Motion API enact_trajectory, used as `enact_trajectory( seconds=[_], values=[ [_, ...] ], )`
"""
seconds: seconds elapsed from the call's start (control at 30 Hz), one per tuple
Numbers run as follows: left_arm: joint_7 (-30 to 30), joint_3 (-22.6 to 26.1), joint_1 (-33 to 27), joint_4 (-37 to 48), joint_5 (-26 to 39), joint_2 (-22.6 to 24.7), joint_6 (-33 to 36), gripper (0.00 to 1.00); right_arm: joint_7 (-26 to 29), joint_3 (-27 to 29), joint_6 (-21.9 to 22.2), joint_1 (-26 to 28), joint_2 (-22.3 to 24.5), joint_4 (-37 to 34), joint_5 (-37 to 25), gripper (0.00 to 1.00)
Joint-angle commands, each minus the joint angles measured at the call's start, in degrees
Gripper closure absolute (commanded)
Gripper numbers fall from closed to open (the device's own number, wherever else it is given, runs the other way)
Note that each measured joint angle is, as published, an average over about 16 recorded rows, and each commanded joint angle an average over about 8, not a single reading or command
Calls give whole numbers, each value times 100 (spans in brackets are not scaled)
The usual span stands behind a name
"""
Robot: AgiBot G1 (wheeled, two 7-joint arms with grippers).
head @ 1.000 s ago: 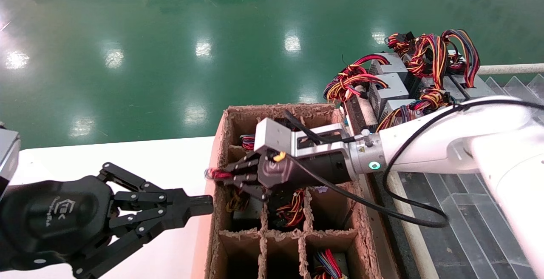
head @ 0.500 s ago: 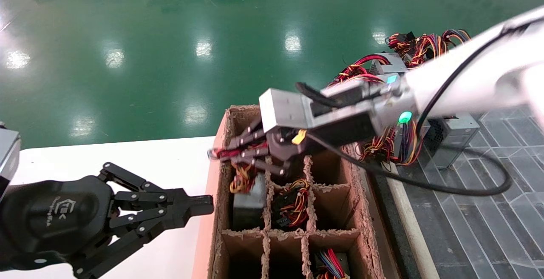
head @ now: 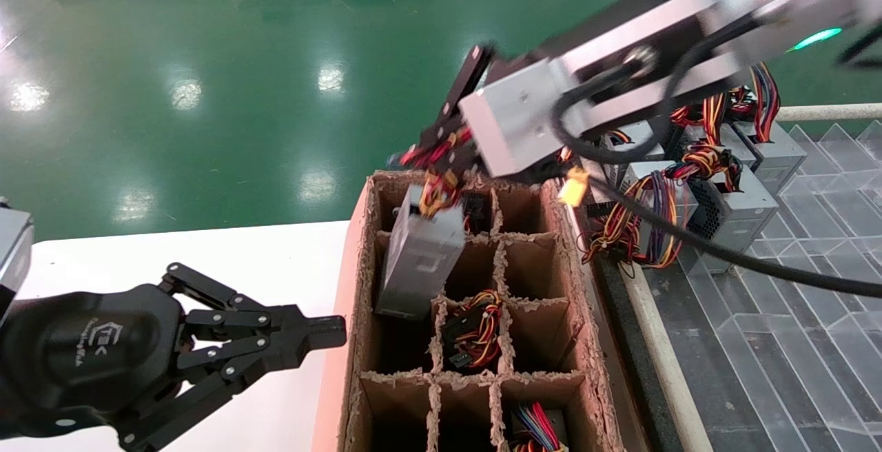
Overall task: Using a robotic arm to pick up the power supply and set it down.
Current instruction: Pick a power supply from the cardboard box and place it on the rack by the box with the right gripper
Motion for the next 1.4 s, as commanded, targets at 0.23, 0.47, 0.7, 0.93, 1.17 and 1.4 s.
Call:
enact_trajectory(
  seconds=[0.23, 0.47, 0.7, 0.93, 1.17, 1.4],
  values=[
    [0, 1, 0, 0, 0, 0, 0, 100, 533, 220, 361, 205, 808, 1827, -293, 100],
    [0, 1, 0, 0, -1, 0, 0, 100, 526, 287, 176, 791, 1155, 2049, -632, 100],
    [1, 1, 0, 0, -1, -1, -1, 100, 624, 94, -101, 1544, 1431, 2030, -1254, 100],
    [1, 2, 0, 0, -1, -1, -1, 100, 701, -453, -261, 2079, 1891, 1998, -1827, 100],
    [1, 2, -1, 0, -2, -1, -1, 100, 744, -1099, -297, 2459, 2485, 1956, -2045, 100],
    [1, 3, -1, 0, -2, -1, -1, 100, 775, -1679, -311, 2765, 3057, 1943, -2082, 100]
  ],
)
